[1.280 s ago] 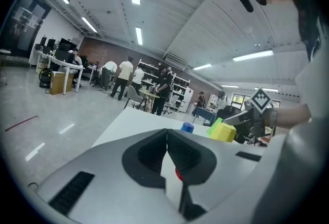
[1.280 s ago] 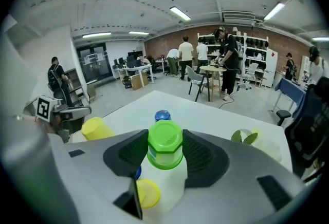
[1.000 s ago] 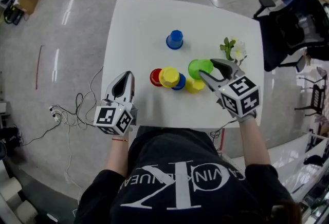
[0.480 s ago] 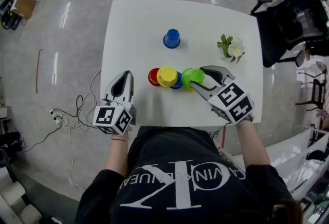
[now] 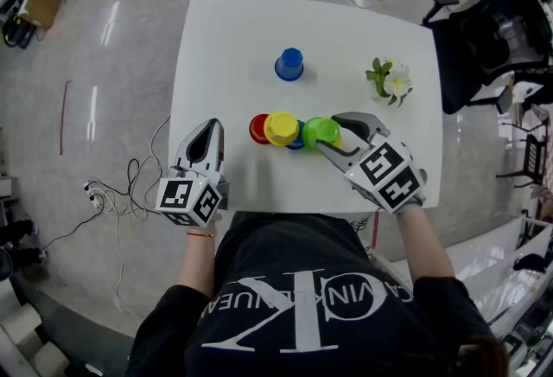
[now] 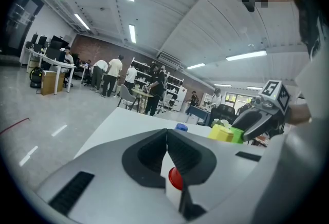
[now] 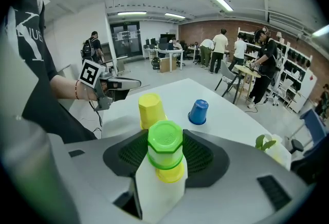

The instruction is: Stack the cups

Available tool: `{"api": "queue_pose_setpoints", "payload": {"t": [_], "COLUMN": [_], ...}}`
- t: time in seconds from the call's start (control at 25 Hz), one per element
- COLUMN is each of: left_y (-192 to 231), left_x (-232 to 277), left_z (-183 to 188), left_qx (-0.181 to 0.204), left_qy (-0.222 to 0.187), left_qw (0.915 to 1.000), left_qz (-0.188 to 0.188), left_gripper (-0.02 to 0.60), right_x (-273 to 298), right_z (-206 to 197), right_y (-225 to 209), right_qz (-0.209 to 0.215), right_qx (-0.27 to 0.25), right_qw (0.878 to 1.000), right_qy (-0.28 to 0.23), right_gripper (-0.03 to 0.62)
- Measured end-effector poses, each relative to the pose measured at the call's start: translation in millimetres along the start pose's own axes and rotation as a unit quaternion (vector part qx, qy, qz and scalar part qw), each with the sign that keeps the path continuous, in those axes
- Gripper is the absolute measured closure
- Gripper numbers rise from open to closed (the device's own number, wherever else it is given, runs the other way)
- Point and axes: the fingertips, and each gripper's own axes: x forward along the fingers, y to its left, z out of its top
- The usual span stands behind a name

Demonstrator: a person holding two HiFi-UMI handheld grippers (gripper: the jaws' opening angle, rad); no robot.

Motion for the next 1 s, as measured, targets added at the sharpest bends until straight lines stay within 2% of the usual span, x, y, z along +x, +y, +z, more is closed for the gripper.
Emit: {"api": "queue_pose_setpoints", "payload": {"t": [0.48,0.56,0.8,1.0], "left_y": [-1.9,-1.7,-1.0,-0.8], "left_x": [2.6,3.2,5.0,6.6], "left_z": [-2.3,-2.0,-2.6,-2.6], "left_qx": [-0.002,-0.002,-0.002,-0.001], "left_qy": [0.003,0.003,0.005,0.005], "left_qw": [1.0000,1.0000,1.0000,1.0000], "left_qz": [-0.003,-0.003,-0.001,0.000], "left_gripper": [0.577,0.577,0.577,0.577], "right_x": [0.6,-2.1,-26.2,-41.9], "right_z": [3.1,5.4,26.2,52.4], "right_y": [6.4,7.0,-9.0,-53.3], "right_qz": [0.012,0.020,0.034,0.025], "right_qx": [-0.005,0.001,0.044,0.098], "right_qw": [1.000,1.000,0.995,0.982], "right_qy": [-0.008,-0.017,-0.080,-0.159], "right_gripper": [0.367,0.350,0.335,0.347]}}
